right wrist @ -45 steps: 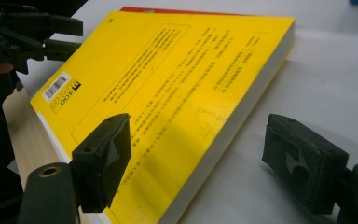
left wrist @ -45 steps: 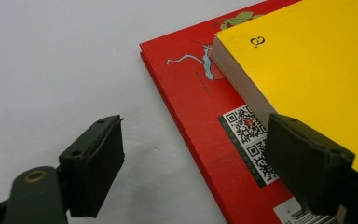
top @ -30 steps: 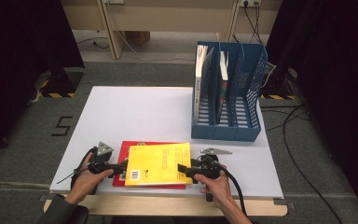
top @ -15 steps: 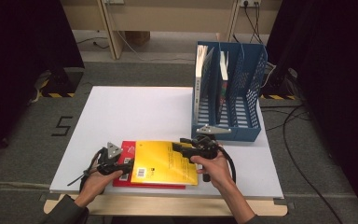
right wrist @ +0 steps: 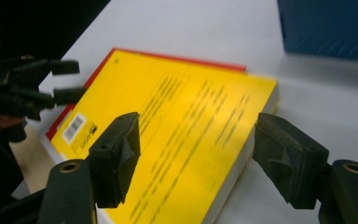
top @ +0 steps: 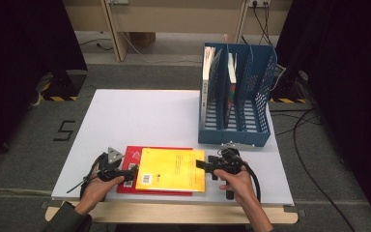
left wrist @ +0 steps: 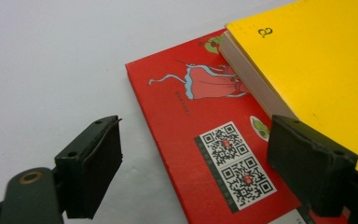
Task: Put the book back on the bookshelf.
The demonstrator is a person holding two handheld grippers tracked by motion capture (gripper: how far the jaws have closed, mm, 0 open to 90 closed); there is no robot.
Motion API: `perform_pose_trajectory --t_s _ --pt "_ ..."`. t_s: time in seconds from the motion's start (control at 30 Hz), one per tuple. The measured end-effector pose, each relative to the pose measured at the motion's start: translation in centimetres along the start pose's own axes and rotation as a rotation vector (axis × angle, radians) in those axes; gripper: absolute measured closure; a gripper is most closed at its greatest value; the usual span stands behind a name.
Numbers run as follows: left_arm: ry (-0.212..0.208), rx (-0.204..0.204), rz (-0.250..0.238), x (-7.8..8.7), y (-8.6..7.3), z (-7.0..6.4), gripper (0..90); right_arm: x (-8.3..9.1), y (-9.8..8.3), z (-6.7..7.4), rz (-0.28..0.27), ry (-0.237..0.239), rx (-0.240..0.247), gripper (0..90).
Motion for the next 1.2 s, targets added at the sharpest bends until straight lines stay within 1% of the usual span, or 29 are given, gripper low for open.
perform_pose_trajectory --t_s 0.07,0.17,0.33,0.4,0.47,0.53,0.7,0.77,0.8,0.83,0.87,0.9,0.93,0.97,1.0,1.03,1.07,1.1,1.17,1.2 --pt "-0.003 0.002 -0.004 0.2 0.0 0.1 17.3 0.0 -1.3 0.1 0.023 0.007 -0.007 32.1" --pt "-0.008 0.003 -0.008 0.4 0.0 0.0 17.2 -0.1 -2.7 0.2 0.041 0.017 -0.018 32.2" --pt "-0.030 -0.005 -0.004 0.4 0.0 -0.4 17.2 -0.6 -3.9 0.7 0.066 0.044 -0.039 31.5" --pt "-0.034 -0.013 0.001 0.4 -0.1 -0.5 17.2 -0.8 -4.3 0.7 0.078 0.036 -0.039 31.0" --pt "-0.044 -0.020 0.011 0.3 -0.2 -0.7 17.2 -1.1 -4.6 0.7 0.081 0.035 -0.053 30.3" --pt "-0.043 -0.027 0.015 0.3 -0.2 -0.9 19.0 -1.3 -5.1 0.6 0.081 0.037 -0.077 28.0" --pt "-0.041 -0.019 0.017 0.3 -0.3 -1.0 19.4 -1.4 -5.9 1.0 0.006 0.018 -0.115 27.6" --pt "-0.044 -0.012 0.018 0.3 -0.3 -1.1 21.9 -1.4 -6.0 1.2 -0.006 0.007 -0.122 28.0" --pt "-0.054 -0.014 0.023 0.3 -0.4 -1.1 25.9 -1.4 -5.9 1.3 -0.007 0.004 -0.133 28.0" --pt "-0.065 -0.002 0.025 0.3 -0.4 -1.2 30.3 -1.4 -5.9 1.2 -0.016 0.006 -0.153 28.5" --pt "-0.074 0.003 0.022 0.4 -0.4 -1.4 34.8 -1.4 -5.9 1.2 -0.031 0.009 -0.179 30.8" --pt "-0.082 0.004 0.019 0.5 -0.4 -1.5 41.0 -1.3 -5.9 1.2 -0.059 0.012 -0.198 32.6" --pt "-0.084 0.003 0.017 0.5 -0.4 -1.7 46.7 -1.2 -5.7 1.2 -0.079 0.019 -0.216 33.8" --pt "-0.083 0.000 0.015 0.6 -0.4 -1.9 51.0 -1.1 -5.5 1.3 -0.095 0.018 -0.218 35.2" --pt "-0.077 -0.010 0.014 0.6 -0.4 -2.0 54.8 -1.0 -5.2 1.4 -0.115 0.019 -0.208 36.0" --pt "-0.075 -0.008 0.010 0.6 -0.4 -2.1 57.1 -0.7 -4.6 1.6 -0.145 0.032 -0.214 38.1" --pt "-0.070 -0.005 0.009 0.6 -0.4 -2.1 57.9 -0.4 -4.2 1.7 -0.167 0.040 -0.208 40.8" --pt "-0.070 -0.002 0.009 0.6 -0.4 -2.1 58.0 0.0 -3.3 2.1 -0.198 0.055 -0.189 43.2" --pt "-0.066 0.006 0.006 0.6 -0.3 -2.2 57.9 0.5 -2.0 2.7 -0.222 0.074 -0.163 46.6" --pt "-0.063 0.008 0.004 0.5 -0.3 -2.2 57.8 0.7 -1.0 3.3 -0.234 0.085 -0.144 46.6"
Point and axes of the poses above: each handheld gripper's, and its own axes: x roughly backward along the jaws, y roughly out of its top, z roughly to its left, the point moved 2 cm from there along -x, roughly forward along the jaws, and after that the axes turned 2 degrees about y, right-handed, at the moved point
